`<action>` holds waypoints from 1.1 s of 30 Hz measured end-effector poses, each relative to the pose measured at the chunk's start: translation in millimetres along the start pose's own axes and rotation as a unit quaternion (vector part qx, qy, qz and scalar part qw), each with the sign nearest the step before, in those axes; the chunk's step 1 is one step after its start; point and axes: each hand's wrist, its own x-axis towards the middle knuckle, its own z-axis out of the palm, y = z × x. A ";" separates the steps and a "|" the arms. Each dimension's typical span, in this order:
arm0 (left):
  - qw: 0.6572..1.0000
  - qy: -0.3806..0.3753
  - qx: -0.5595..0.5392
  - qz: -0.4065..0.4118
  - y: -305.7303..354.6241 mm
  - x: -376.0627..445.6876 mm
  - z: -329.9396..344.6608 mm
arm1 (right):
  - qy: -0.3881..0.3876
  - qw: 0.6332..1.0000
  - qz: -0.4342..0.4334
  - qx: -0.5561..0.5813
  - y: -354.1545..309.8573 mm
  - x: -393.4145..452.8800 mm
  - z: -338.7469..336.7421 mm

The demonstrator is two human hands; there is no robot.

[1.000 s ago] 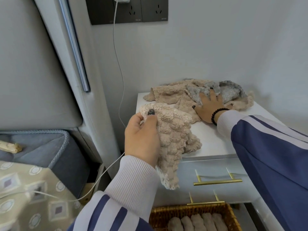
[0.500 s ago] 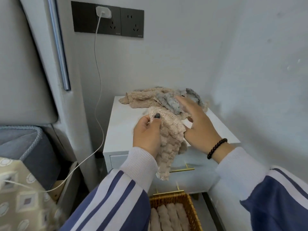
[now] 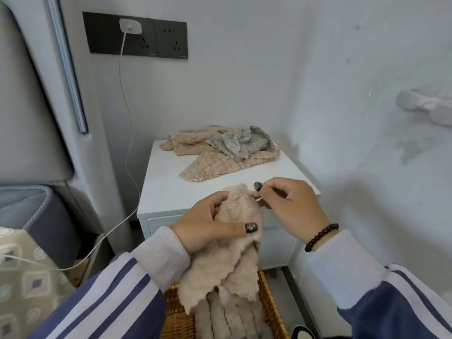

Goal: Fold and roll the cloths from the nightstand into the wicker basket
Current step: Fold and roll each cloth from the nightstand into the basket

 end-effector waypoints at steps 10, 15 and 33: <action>0.973 0.202 -0.106 -0.024 -2.3 -7.3 -25.1 | -0.224 0.967 0.043 0.115 -13.9 9.5 30.6; 0.953 0.278 -0.112 -0.039 1.1 1.4 -36.8 | -0.226 0.971 0.023 0.075 -8.1 12.8 37.2; 0.968 0.059 0.245 0.011 -11.8 -0.9 -5.3 | -0.042 0.994 0.051 0.084 -11.5 16.0 33.2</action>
